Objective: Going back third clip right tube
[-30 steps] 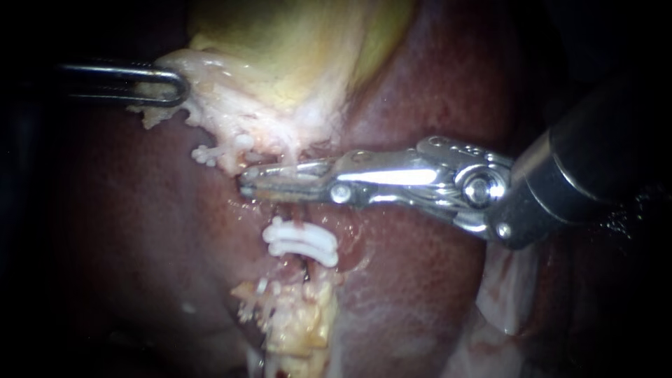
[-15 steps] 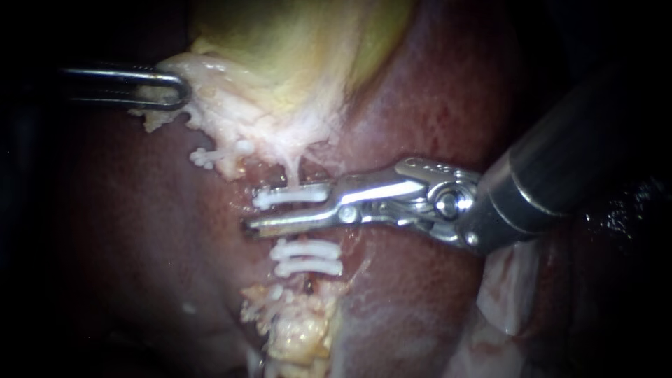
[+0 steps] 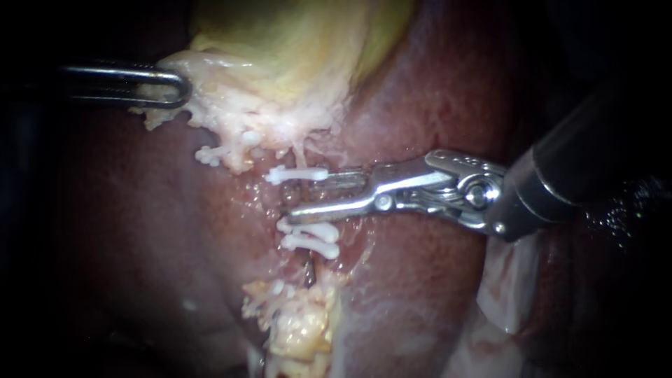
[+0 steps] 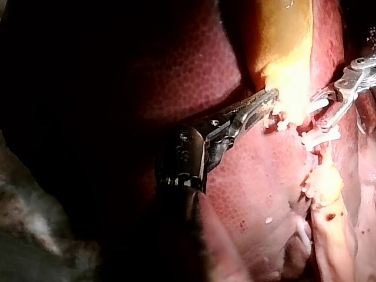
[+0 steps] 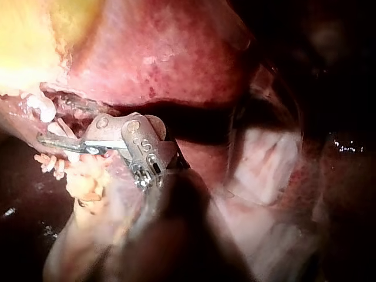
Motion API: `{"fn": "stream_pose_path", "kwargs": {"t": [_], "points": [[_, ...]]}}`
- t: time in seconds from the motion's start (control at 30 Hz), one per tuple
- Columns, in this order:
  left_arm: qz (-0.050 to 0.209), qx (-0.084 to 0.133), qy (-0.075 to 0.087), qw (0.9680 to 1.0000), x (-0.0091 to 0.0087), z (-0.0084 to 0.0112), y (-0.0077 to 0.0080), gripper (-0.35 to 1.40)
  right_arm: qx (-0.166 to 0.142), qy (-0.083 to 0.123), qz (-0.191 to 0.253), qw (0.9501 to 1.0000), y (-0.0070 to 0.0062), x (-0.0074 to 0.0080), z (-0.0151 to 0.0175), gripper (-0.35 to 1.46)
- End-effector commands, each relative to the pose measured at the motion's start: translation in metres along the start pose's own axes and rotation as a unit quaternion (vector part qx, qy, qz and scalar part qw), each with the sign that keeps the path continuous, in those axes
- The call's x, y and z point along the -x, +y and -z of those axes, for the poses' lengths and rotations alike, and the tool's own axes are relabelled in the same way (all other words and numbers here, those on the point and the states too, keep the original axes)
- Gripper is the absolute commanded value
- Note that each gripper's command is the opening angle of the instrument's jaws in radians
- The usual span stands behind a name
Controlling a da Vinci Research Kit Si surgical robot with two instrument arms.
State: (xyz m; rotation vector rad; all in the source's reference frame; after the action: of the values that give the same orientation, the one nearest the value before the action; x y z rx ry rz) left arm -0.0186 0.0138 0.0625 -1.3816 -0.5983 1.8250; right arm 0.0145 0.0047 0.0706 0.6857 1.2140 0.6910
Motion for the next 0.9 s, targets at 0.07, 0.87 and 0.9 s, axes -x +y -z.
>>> {"fn": "stream_pose_path", "kwargs": {"t": [0.07, 0.87, 0.9], "points": [[0.000, 0.000, 0.000, 1.0000, 0.0000, 0.0001, 0.0000, -0.35, 0.008, 0.002, 0.036, 0.9993, -0.0004, 0.0002, 0.0009, 0.50], [0.000, 0.000, 0.000, 1.0000, 0.0001, -0.0001, -0.0003, -0.35, 0.024, -0.098, 0.250, 0.9629, -0.0056, -0.0007, 0.0095, 0.50], [-0.001, 0.000, 0.000, 1.0000, 0.0002, -0.0001, -0.0003, -0.35, 0.024, -0.098, 0.250, 0.9629, -0.0056, -0.0008, 0.0096, 0.50]]}}
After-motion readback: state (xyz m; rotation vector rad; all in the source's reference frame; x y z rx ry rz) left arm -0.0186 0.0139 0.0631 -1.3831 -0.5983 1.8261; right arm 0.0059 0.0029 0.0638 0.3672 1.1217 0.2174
